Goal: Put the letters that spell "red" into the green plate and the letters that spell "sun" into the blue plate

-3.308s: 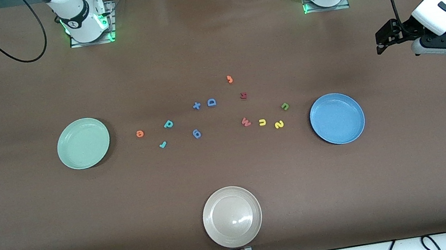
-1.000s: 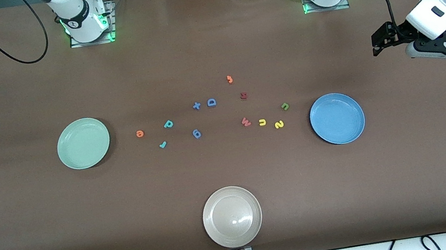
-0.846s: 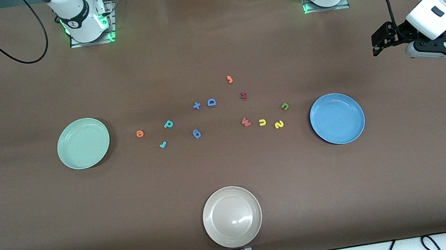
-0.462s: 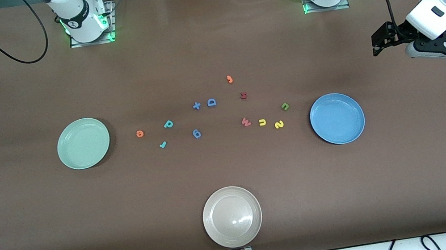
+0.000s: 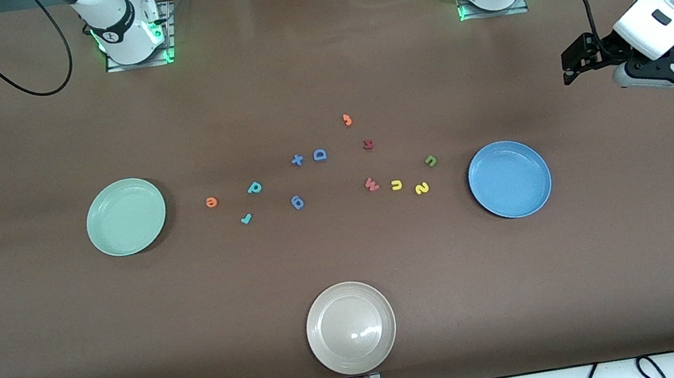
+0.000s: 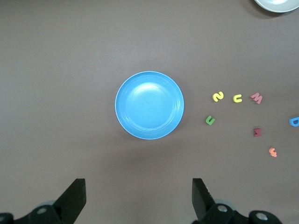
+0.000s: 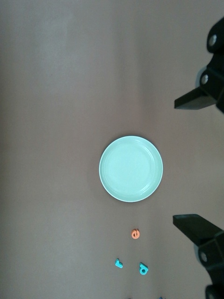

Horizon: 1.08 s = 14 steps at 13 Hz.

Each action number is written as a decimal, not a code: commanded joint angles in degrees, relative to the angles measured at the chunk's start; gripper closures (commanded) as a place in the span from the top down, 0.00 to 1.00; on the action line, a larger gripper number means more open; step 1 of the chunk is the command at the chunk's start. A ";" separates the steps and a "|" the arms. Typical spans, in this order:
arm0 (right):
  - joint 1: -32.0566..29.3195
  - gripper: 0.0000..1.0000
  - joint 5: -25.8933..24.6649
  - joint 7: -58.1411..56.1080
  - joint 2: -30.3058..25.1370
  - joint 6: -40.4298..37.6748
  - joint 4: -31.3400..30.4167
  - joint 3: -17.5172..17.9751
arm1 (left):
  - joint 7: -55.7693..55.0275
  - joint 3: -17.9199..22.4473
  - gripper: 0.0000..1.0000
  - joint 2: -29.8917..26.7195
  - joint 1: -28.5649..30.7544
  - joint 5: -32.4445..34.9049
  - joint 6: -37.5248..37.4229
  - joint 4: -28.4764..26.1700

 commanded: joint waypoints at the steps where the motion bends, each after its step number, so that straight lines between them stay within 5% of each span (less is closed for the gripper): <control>1: -0.21 0.99 0.27 0.63 -1.12 0.30 -0.83 0.86 | 0.53 -0.36 1.00 2.12 -1.40 0.53 -0.68 1.57; 3: -0.20 0.99 0.28 0.63 -1.04 0.22 -0.65 1.13 | 0.36 -0.28 1.00 4.66 -6.30 1.04 -0.06 3.75; 8: 3.82 0.99 0.98 5.63 0.80 3.37 -0.39 1.22 | 0.53 -0.27 1.00 23.37 -11.60 0.96 1.34 16.32; 14: 11.83 0.99 5.09 22.04 7.04 4.26 0.23 1.22 | -0.26 -0.10 1.00 30.69 -15.47 1.40 12.85 16.43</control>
